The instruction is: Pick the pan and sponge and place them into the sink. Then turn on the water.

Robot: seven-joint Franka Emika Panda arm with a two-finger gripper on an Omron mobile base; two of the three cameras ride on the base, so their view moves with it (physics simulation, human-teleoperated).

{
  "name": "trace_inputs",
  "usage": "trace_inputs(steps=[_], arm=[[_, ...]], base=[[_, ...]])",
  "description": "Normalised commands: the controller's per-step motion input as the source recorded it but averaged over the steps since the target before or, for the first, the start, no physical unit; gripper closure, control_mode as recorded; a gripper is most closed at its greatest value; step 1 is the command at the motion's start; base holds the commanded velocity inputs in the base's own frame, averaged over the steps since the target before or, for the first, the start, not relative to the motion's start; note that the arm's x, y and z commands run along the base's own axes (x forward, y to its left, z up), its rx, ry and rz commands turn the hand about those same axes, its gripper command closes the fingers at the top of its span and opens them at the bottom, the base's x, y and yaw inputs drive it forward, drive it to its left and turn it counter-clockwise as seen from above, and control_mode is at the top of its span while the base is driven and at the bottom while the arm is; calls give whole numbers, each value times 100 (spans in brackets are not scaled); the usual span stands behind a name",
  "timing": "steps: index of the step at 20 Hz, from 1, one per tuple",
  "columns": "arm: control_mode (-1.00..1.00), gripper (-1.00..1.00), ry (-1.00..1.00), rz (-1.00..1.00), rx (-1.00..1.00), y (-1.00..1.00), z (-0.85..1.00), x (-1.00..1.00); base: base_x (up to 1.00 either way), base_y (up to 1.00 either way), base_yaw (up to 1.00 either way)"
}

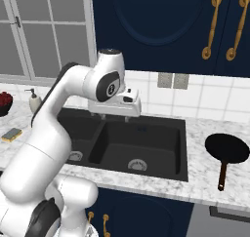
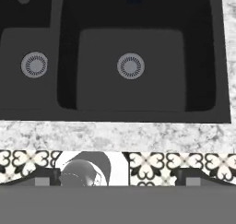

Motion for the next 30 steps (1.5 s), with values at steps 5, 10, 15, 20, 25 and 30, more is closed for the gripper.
trace_inputs(steps=[5,10,15,20,25,30], arm=[[-100,-100,6,0,0,-62,-3,0],[-100,-100,4,0,0,-52,-5,0],[-100,-100,1,0,0,-38,-15,0],[-100,-100,0,0,0,-38,-14,0],[-100,-100,0,0,0,-38,-13,0],[-100,-100,0,0,0,-38,-12,0]], base=[[0,0,0],[0,0,0],[0,0,0],[0,0,0],[0,0,0],[0,0,0]])
